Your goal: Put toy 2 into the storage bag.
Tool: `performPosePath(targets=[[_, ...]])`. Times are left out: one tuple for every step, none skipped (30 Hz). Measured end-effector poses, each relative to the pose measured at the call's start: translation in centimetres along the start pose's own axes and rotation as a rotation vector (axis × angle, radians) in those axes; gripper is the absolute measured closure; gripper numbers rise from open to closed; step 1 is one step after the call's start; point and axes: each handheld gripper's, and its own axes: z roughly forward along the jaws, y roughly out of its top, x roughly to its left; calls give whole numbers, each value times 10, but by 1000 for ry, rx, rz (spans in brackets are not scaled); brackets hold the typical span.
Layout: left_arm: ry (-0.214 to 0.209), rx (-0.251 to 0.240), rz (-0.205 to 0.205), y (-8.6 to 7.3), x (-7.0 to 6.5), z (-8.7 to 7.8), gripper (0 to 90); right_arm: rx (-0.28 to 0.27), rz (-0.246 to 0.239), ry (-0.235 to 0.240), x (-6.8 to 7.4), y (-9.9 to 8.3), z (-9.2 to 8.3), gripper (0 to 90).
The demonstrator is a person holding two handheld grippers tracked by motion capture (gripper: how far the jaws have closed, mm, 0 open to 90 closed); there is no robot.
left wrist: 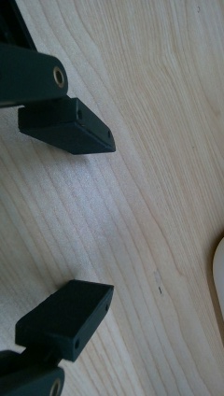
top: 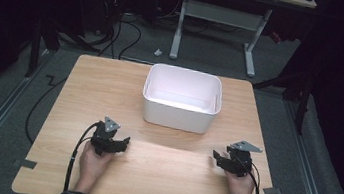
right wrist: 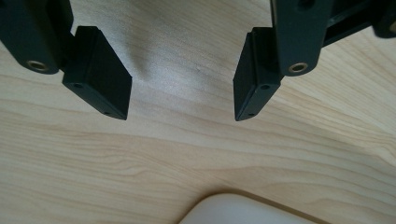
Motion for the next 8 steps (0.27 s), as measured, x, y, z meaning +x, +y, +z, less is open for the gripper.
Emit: performPosePath(targets=[[0, 0, 0, 0, 0, 0, 267, 1, -5, -5, 0, -1, 2, 372], [0, 0, 0, 0, 0, 0, 266, 2, -8, -9, 0, -2, 3, 370], [0, 0, 0, 0, 0, 0, 267, 6, -13, -11, 0, -3, 5, 362], [0, 0, 0, 0, 0, 0, 266, -2, -22, -18, 1, -5, 6, 358], [1, 0, 0, 0, 0, 0, 266, 0, -21, -20, 1, -5, 6, 358], [0, 0, 0, 0, 0, 0, 266, -1, -22, -20, 1, -5, 6, 356], [0, 0, 0, 0, 0, 0, 266, -1, -22, -19, 1, -5, 6, 351], [0, 0, 0, 0, 0, 0, 266, 0, -26, -18, 1, -5, 6, 344]])
